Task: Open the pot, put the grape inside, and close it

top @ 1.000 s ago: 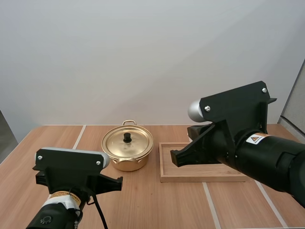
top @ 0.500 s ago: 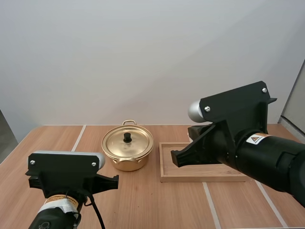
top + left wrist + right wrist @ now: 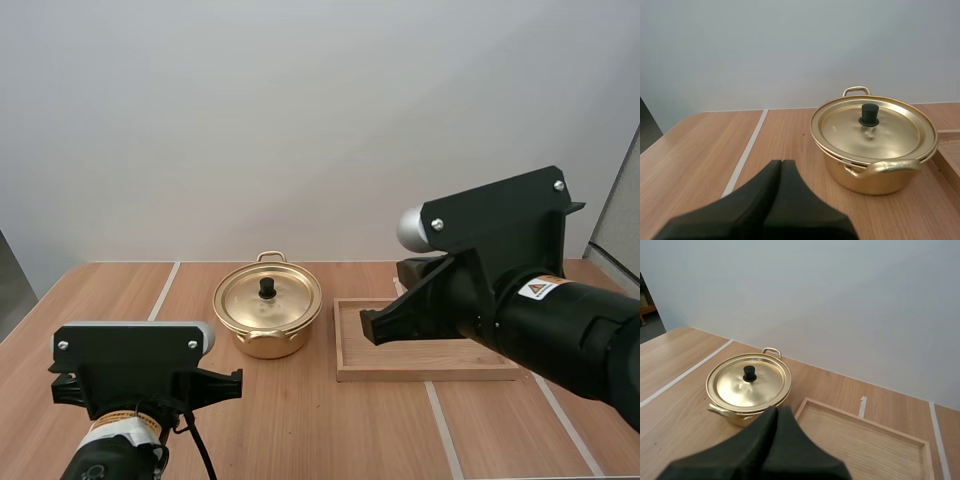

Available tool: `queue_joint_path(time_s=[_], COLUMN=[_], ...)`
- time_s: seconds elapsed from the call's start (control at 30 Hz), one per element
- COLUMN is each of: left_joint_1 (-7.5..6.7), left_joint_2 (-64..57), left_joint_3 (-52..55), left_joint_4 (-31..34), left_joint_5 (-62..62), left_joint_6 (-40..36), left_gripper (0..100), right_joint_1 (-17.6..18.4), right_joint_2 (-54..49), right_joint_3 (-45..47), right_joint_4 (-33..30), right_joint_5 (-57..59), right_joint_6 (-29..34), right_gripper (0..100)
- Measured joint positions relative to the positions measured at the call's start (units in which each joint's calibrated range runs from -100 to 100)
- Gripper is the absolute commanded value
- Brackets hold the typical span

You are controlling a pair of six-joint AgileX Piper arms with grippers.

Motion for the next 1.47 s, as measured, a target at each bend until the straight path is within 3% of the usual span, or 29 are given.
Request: queue_joint_path(time_s=[0.27,0.57,0.8,0.93,1.13,1.23,1.47], left_joint_1=[0.00,0.00,0.00,0.00,0.00,0.00,0.00], left_joint_2=[0.0,0.0,0.0,0.0,0.0,0.0,0.0], left_joint_3=[0.0,0.0,0.0,0.0,0.0,0.0,0.0], left_joint_4=[0.0,0.0,0.0,0.0,0.0,0.0,0.0], left_joint_5=[0.0,0.0,0.0,0.0,0.0,0.0,0.0], left_joint_6=[0.0,0.0,0.0,0.0,0.0,0.0,0.0], left_gripper=[0,0,0,0,0,0,0], right_joint_1=[2.4,5.0,5.0,5.0,5.0,5.0,5.0], right_joint_2=[-1.0,-5.8,-6.3,-8.2,-10.0,-10.6,-11.6], right_joint_3=[3.6,21.8,28.6,30.6,34.0,34.6,34.8], right_joint_4=[-2.7,-11.6,-14.4,-19.6,-35.9,-38.5,-37.3], right_joint_5=[-22.1,-52.0,-59.1,-60.1,-60.2,-60.2,-56.6], right_joint_6=[-0.5,-0.7,-0.3,8.0,29.9,33.0,34.3], right_gripper=[0,0,0,0,0,0,0])
